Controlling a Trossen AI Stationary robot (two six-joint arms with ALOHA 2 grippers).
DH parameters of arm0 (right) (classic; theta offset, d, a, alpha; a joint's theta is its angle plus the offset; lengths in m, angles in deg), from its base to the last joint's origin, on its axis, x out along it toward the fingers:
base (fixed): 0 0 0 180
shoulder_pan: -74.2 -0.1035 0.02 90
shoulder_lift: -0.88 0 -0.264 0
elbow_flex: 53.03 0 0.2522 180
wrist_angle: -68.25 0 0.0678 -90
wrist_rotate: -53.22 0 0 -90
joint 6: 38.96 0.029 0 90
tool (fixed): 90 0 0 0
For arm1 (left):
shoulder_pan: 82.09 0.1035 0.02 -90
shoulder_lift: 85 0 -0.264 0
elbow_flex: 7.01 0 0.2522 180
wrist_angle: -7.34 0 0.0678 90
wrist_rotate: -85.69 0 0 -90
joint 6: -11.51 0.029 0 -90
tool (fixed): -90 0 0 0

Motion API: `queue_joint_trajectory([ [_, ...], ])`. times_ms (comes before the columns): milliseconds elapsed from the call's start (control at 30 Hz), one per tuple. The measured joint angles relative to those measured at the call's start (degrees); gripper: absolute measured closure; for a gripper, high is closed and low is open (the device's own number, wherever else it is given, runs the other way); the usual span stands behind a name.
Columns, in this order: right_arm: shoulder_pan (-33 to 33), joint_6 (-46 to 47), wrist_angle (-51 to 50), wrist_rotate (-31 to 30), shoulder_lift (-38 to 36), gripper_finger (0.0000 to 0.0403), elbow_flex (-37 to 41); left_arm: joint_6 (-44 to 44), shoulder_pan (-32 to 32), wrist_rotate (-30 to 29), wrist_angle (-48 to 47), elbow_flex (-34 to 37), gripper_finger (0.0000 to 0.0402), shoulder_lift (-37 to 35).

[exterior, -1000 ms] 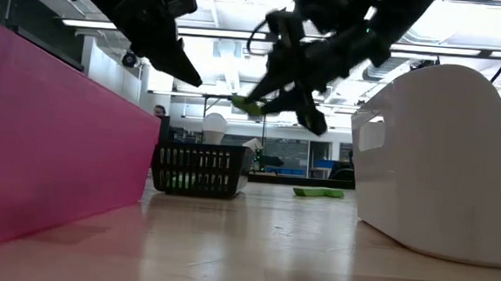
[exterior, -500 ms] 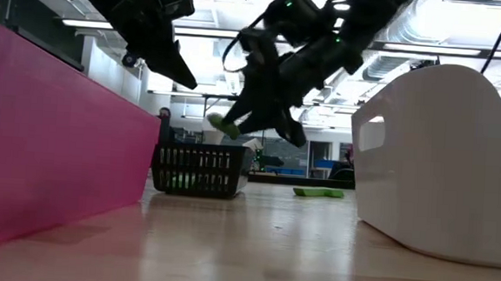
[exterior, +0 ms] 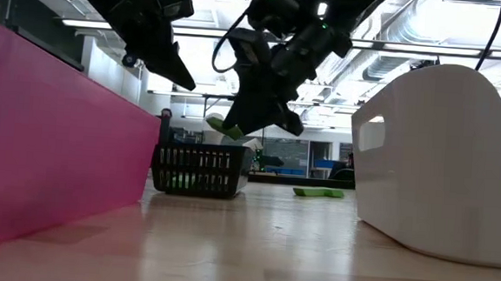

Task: Pick & Place School Supplies
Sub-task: Put the green eraser into the black bin

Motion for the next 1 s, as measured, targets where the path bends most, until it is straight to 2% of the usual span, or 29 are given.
queue_joint_trajectory([
  [500,0.0,-3.56,-2.94,0.29,2.52,0.0327,-2.22,-2.45,-1.23,0.11,-1.99,-0.02,0.0277,-4.13],
  [1000,0.0,-4.85,-2.79,0.26,2.69,0.0319,-2.08,-1.97,-3.69,-2.01,-1.86,-0.02,0.0277,-4.31],
])
